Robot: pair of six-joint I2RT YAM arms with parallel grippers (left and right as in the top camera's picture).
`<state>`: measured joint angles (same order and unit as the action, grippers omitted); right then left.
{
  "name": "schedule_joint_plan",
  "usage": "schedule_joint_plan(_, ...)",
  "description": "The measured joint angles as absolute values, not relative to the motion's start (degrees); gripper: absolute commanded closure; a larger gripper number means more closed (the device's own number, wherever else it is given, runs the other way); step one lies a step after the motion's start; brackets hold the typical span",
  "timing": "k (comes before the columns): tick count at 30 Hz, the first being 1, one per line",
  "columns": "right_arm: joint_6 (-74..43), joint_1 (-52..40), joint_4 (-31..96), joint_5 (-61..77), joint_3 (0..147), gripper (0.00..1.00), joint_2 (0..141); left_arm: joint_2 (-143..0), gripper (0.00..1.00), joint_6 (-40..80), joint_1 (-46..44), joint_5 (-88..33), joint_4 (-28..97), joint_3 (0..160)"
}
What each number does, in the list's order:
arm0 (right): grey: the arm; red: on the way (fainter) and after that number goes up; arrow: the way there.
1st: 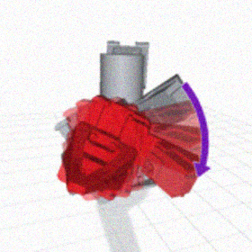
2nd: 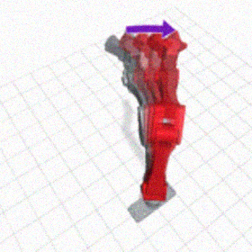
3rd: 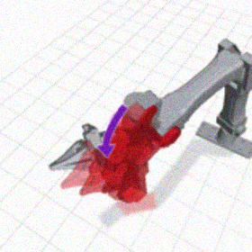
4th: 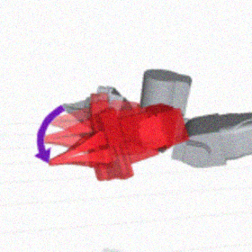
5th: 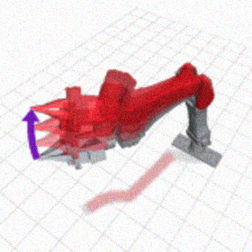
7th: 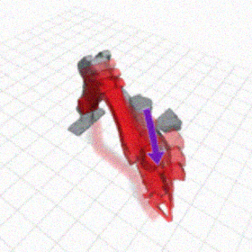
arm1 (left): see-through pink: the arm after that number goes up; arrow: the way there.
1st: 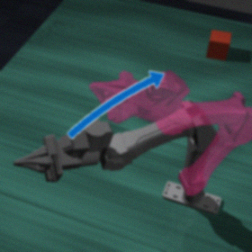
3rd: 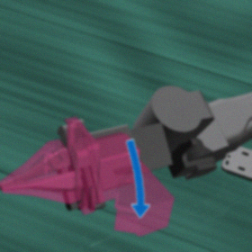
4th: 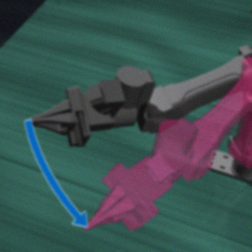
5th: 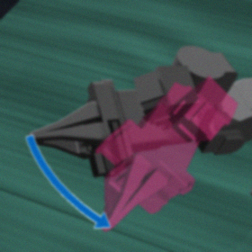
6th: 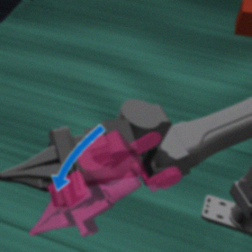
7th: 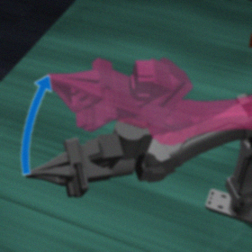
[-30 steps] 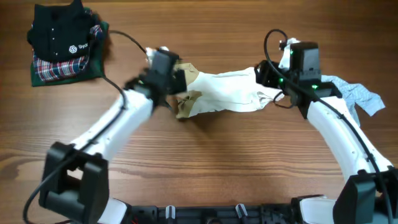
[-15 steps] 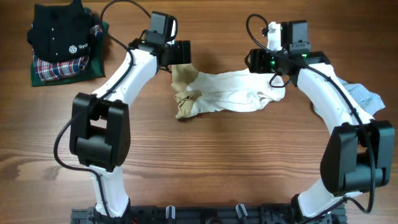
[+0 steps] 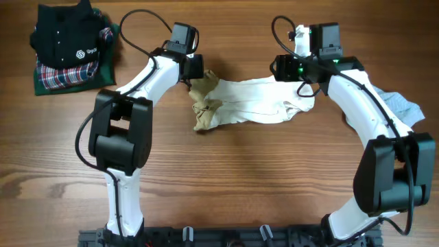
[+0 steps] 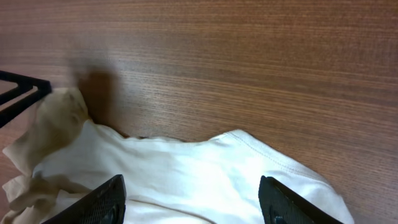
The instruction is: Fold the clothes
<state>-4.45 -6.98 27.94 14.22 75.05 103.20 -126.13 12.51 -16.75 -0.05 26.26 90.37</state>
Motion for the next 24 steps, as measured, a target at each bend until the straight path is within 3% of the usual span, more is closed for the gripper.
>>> schedule_joint_plan(7, -4.4, -7.0, 28.4, 14.6, 75.0, 0.32, 103.2, -127.3, 0.59, 12.5, -17.3, 0.6, 28.0, 90.8)
schedule_joint_plan(10, -4.4, -7.0, 28.5, 14.6, 75.0, 0.33, 103.2, -127.4, 0.96, 12.3, -17.9, 1.0, 27.7, 90.9)
schedule_joint_plan(15, -4.4, -7.0, 27.4, 14.0, 75.0, 0.39, 103.2, -127.6, 0.96, 12.5, -19.2, 1.4, 28.3, 91.1)
schedule_joint_plan(24, -4.2, -7.0, 25.0, 12.8, 75.1, 0.38, 112.4, -127.2, 0.96, 12.5, -19.2, 1.4, 30.5, 91.3)
